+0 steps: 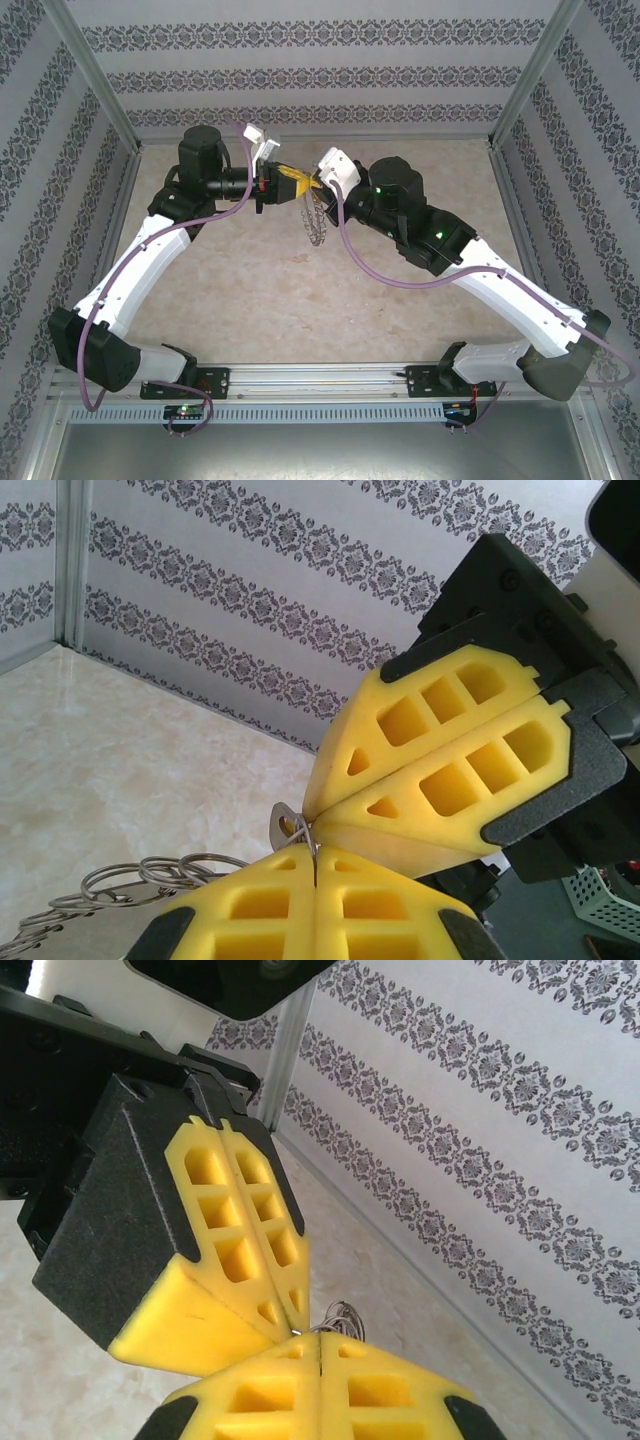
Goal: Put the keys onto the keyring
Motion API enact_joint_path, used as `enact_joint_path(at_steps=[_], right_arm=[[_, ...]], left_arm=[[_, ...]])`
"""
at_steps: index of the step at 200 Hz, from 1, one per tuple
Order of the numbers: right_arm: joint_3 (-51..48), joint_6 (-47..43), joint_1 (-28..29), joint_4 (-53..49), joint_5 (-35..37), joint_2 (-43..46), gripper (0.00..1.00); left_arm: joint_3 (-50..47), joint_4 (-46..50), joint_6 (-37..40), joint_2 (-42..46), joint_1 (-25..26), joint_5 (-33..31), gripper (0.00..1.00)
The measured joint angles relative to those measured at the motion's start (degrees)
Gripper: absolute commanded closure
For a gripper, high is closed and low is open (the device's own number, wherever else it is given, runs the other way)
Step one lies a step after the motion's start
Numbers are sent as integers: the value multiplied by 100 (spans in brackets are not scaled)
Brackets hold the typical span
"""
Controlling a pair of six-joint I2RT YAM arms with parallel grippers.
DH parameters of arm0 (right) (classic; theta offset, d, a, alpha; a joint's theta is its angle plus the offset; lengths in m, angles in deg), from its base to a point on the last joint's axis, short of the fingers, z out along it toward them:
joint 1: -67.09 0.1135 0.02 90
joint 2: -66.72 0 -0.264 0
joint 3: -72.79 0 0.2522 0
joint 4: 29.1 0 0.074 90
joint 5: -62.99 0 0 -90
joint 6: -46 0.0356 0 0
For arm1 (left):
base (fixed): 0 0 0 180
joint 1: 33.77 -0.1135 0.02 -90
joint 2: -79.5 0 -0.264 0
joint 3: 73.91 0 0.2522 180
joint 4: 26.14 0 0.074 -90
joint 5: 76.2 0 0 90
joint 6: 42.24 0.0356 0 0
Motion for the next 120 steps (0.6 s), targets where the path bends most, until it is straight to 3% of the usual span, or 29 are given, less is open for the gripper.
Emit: enact_joint_path(at_steps=[120], right_arm=[[85, 74, 26, -103, 205, -48, 100]], left_arm=[[0, 2, 127, 0, 4, -72, 100]])
